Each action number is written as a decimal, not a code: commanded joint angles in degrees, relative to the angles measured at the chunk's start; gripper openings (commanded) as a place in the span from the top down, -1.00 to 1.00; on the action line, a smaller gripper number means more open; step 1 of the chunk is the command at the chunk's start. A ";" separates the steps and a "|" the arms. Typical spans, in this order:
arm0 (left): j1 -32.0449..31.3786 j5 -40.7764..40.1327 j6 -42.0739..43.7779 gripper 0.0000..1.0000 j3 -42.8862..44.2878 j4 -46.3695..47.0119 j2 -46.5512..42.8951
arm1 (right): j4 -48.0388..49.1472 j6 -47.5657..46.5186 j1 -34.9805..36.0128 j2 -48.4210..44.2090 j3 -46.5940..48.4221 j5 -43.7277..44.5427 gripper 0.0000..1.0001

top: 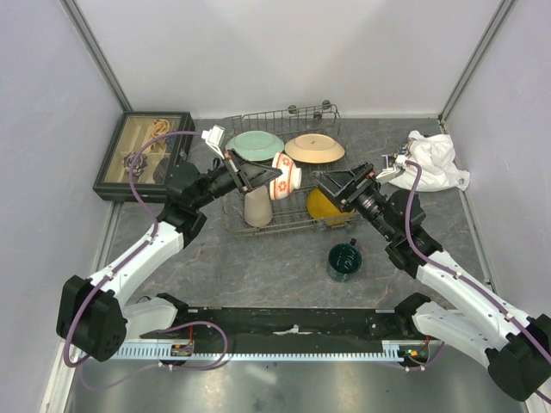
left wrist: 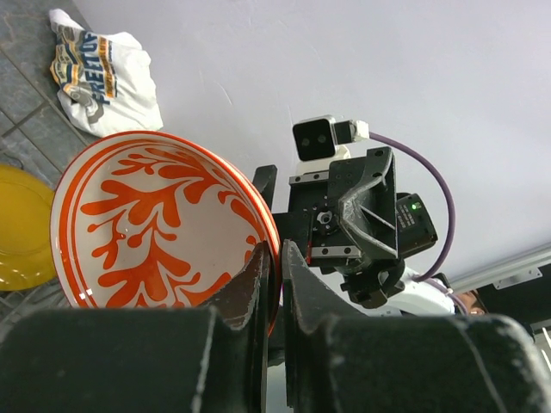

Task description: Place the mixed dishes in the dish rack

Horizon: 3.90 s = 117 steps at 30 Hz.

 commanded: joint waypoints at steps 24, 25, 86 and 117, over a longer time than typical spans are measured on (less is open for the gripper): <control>-6.50 -3.19 -2.02 0.97 6.49 8.79 4.01 | 8.58 5.63 -2.65 1.73 -4.32 -4.22 -0.96; -6.67 -3.19 -2.02 0.97 6.49 8.79 4.27 | 8.75 5.81 -2.65 1.65 -4.41 -4.22 -0.95; -8.87 -7.06 7.38 -0.29 4.91 -3.32 6.82 | 15.00 9.59 -8.72 3.05 -6.96 -10.55 1.00; -8.26 -31.57 32.25 -0.75 17.30 -50.08 -14.09 | -30.70 -35.65 -10.30 19.11 25.01 -5.72 1.00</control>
